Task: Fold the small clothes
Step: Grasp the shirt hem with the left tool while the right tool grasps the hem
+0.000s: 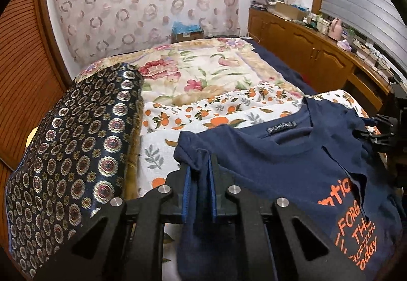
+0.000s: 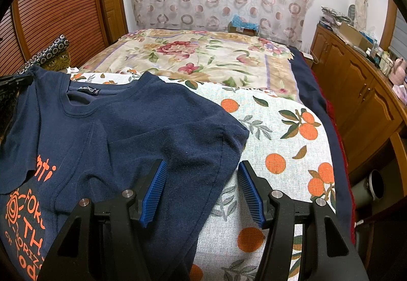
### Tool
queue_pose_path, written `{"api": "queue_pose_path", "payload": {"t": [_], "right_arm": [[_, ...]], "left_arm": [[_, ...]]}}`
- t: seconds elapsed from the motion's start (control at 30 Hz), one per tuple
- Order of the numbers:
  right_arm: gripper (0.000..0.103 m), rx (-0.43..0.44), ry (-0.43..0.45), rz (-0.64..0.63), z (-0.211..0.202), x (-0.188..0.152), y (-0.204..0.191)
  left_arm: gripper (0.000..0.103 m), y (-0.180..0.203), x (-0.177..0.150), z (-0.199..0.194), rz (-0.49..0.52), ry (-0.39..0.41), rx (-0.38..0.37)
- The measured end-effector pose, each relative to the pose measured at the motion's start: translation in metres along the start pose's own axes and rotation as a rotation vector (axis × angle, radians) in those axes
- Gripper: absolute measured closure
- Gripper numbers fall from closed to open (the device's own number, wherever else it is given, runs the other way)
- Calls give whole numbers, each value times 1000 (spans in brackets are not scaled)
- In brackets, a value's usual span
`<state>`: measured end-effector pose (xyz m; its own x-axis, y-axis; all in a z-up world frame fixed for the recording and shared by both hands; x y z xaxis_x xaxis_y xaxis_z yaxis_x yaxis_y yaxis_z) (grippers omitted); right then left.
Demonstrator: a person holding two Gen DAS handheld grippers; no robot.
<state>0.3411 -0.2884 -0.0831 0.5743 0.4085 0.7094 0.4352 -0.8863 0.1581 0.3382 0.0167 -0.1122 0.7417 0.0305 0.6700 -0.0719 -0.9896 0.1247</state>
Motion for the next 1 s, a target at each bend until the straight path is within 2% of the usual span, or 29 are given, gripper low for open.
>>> {"api": "queue_pose_path", "payload": {"t": [0.37,0.63,0.73,0.83,0.87,0.9,1.0], "right_arm": [[39,25,-11,-5,7,7,6],[39,25,-28,0,21,18,10],[43,39,-32,-24,22,20,2],[60,59,-21,-36,20,20,0],[76,67,-18,-37,20,20,1],[87,82,-14,-34,19,20,2],[93,64,16,-38,10,21,4]], "left_arm": [[90,24,-10,-30,7,60,-76],[90,28,-25,-35,10,58,-97],[90,27,-30,-34,8,48,-101],[90,29,-37,-34,11,43,-105],[90,30,-39,-35,15,43,-105],[91,31,-39,-37,16,44,-105],[91,34,-41,-54,16,79,-119]]}}
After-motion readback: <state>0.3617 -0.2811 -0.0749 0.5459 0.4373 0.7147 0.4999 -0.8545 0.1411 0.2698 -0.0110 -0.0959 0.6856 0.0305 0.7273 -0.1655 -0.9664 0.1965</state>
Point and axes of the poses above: each gripper's, at about its wrist camera, not at the fingertips, and z roughly the way its jaws point, y to its right, x to its top, the point moved 9 cm from there along z, roughly the way its jaws point, and after that the axes turned 11 degrees about -z, right-handed, at the moved point
